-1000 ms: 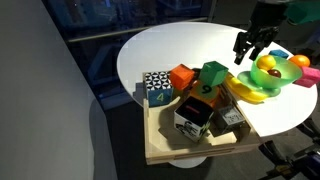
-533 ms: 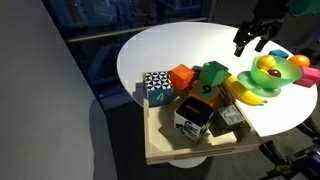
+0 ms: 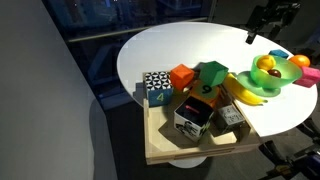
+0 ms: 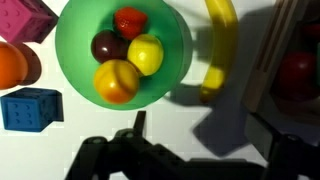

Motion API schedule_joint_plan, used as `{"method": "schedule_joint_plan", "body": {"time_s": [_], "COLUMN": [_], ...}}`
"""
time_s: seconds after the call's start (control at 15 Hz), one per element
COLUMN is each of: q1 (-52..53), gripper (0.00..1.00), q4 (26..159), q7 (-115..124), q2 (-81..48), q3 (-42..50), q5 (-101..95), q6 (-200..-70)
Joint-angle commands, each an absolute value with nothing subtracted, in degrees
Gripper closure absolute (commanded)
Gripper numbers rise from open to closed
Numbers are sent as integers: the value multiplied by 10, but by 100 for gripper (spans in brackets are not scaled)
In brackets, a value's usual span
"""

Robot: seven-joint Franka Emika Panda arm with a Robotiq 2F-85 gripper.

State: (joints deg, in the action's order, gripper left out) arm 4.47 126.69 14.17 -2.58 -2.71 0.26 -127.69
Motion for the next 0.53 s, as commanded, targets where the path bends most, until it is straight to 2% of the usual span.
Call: {"method": "schedule_joint_plan", "body": {"time_s": [0.0, 0.47], "q1": [25, -25], "gripper": [0, 0], "q4": [1251, 1224], "q7": [128, 69], "q2": [-20, -33], "q3": [-12, 32], "q5": [-13, -10], "q6": [-1243, -1207]}}
